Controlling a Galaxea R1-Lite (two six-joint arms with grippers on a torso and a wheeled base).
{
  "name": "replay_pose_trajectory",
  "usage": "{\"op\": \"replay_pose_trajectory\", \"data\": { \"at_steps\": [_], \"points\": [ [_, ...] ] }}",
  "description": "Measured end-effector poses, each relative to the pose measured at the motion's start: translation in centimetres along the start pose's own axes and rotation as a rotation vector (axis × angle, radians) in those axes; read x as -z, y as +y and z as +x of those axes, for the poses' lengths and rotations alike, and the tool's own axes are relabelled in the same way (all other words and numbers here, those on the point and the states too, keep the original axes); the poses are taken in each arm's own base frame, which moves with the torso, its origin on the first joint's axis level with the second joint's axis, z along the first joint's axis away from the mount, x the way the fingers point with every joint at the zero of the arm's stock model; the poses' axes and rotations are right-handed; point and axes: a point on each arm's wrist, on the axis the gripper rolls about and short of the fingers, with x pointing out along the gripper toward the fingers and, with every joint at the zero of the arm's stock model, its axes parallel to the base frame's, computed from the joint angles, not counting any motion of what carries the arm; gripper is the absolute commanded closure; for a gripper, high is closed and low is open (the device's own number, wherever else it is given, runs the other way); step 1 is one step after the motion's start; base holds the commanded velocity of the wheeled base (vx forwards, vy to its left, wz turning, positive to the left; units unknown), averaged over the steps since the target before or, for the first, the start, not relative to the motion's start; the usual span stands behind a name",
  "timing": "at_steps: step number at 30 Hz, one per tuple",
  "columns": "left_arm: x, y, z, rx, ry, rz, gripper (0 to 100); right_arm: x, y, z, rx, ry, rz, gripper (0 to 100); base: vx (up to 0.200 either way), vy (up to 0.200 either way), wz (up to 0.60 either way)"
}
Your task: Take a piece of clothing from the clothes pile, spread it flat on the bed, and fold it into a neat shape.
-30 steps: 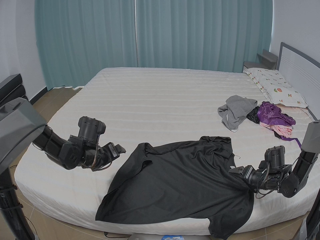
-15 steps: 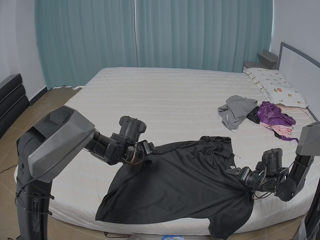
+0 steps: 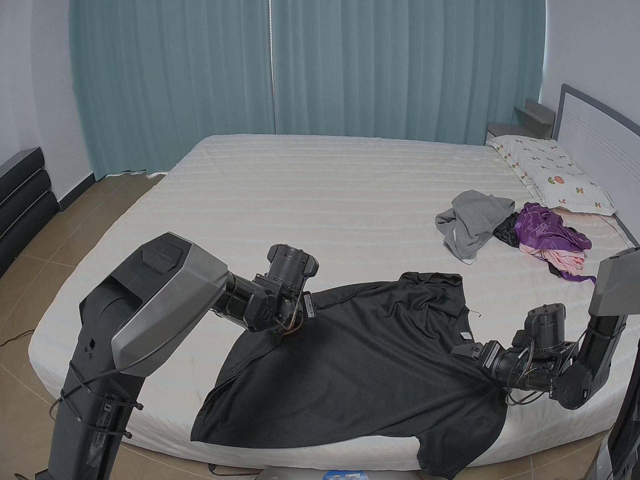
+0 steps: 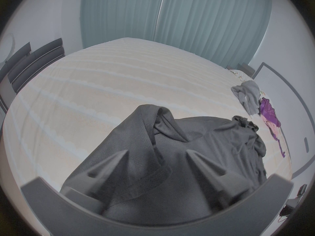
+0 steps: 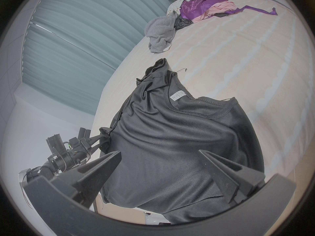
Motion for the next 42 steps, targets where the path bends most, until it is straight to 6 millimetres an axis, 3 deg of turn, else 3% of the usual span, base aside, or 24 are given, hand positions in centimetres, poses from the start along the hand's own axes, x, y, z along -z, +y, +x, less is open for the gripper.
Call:
{"op": "replay_pose_trajectory", "data": {
  "at_steps": [6, 12, 24, 30, 35, 42],
  "points": [
    [0.2, 1.2, 0.9, -0.043, 0.033, 0.030, 100, 0.1, -0.1, -0.1, 0.009, 0.000, -0.001, 0, 0.000, 0.000, 0.00],
    [-1.1, 2.7, 1.3, -0.070, 0.022, 0.002, 100, 0.2, -0.2, -0.1, 0.012, 0.001, -0.002, 0, 0.000, 0.000, 0.00],
    [-8.5, 9.0, 1.4, -0.113, -0.124, -0.159, 100, 0.2, -0.4, 0.3, 0.012, -0.009, -0.002, 0, 0.000, 0.000, 0.00],
    [-10.4, 10.9, 1.9, -0.115, -0.169, -0.209, 100, -0.6, -0.2, 0.7, -0.010, -0.046, -0.002, 0, 0.000, 0.000, 0.00],
    [-11.7, 12.0, 2.2, -0.120, -0.205, -0.259, 100, -2.1, 0.8, 2.3, -0.044, -0.103, -0.021, 0, 0.000, 0.000, 0.00],
    [-11.8, 12.3, 2.7, -0.123, -0.211, -0.276, 100, -4.7, 2.1, 5.7, -0.052, -0.171, -0.062, 0, 0.000, 0.000, 0.00]
  ]
}}
